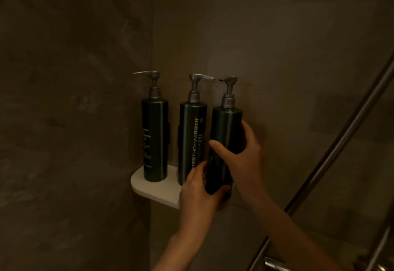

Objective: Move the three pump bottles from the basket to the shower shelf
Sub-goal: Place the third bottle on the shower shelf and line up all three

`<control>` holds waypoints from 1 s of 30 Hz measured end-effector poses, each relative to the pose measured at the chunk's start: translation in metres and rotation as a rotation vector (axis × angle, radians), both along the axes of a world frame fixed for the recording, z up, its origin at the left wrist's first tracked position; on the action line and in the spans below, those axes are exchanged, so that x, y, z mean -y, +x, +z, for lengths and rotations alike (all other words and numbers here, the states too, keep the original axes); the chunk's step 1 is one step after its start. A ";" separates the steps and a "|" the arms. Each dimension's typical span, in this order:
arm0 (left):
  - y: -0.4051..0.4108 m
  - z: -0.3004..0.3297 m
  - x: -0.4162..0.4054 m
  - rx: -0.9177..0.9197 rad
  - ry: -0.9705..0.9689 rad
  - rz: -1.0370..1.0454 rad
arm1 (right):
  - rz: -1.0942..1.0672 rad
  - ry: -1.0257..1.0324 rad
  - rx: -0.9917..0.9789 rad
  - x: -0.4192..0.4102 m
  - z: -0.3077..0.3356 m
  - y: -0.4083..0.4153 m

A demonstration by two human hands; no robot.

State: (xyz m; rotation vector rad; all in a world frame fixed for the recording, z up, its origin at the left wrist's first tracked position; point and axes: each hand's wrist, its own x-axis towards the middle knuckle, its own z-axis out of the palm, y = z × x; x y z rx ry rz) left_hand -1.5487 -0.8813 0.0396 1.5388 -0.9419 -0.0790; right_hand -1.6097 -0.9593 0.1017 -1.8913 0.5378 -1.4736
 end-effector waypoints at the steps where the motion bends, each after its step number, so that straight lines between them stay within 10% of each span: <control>1: -0.001 -0.001 0.001 0.012 -0.003 0.018 | 0.005 -0.003 -0.008 0.001 -0.005 0.000; 14: 0.001 -0.003 -0.019 0.160 -0.074 0.142 | 0.038 -0.019 -0.132 0.008 -0.022 -0.013; 20: 0.031 0.016 -0.052 0.272 -0.091 0.291 | -0.231 -0.673 -0.068 -0.036 -0.011 -0.013; 30: 0.091 0.025 -0.051 0.252 0.025 0.347 | -0.204 -0.558 -0.326 -0.068 -0.042 0.045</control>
